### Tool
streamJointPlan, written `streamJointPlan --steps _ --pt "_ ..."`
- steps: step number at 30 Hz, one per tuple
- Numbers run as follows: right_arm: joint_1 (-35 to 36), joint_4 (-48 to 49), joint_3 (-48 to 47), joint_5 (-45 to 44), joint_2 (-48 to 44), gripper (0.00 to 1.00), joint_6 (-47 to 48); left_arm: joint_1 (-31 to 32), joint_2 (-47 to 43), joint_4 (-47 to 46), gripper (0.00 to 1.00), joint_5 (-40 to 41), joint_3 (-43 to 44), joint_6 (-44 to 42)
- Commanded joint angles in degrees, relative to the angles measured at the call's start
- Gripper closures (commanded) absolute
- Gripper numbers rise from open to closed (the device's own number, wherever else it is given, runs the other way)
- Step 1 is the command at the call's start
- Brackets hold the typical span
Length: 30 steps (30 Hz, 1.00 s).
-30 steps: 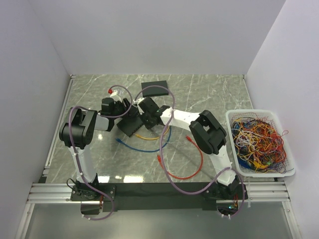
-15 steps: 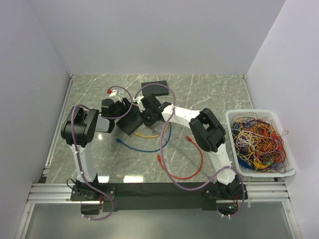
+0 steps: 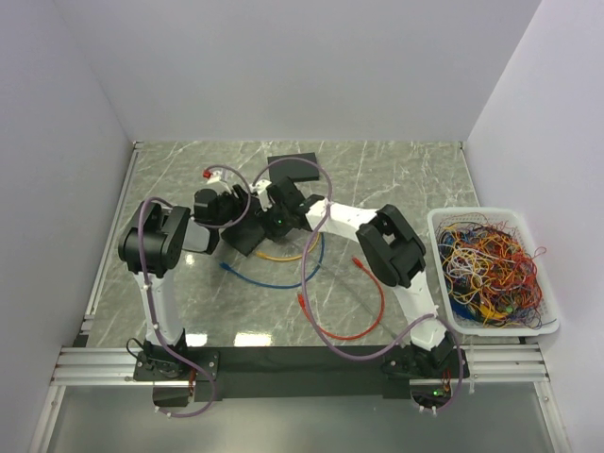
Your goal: Insert the plug into the switch port
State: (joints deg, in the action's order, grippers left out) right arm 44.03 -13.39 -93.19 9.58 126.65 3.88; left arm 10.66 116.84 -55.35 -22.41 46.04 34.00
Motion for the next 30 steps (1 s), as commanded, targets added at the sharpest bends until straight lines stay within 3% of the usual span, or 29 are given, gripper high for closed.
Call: streamJointPlan --steps 1,9,11,17,23,30 --pt "3.2 31.7 -1.2 2.2 -2.5 0.45 0.5 9.0 2.0 17.5 0.45 -12.6 -2.6 6.0" --pt "3.2 32.8 12.0 -2.6 -10.7 0.27 -0.8 2.5 -0.9 21.2 0.43 -7.6 -2.1 8.5" --pt "3.3 32.5 13.5 -3.6 -13.3 0.17 -1.1 1.2 -0.6 20.6 0.42 -8.4 -1.8 8.6" --pt "3.0 31.3 19.9 -9.0 -21.3 0.13 -0.1 -3.3 0.5 21.5 0.42 -9.8 1.7 9.7" --pt "2.6 21.0 16.7 -15.1 -28.0 0.11 -0.3 -4.3 0.4 24.1 0.40 -10.8 8.6 12.8" --pt "2.7 19.5 32.9 -16.4 -42.6 0.11 -3.1 -4.5 -9.7 32.7 0.37 -6.8 9.2 9.3"
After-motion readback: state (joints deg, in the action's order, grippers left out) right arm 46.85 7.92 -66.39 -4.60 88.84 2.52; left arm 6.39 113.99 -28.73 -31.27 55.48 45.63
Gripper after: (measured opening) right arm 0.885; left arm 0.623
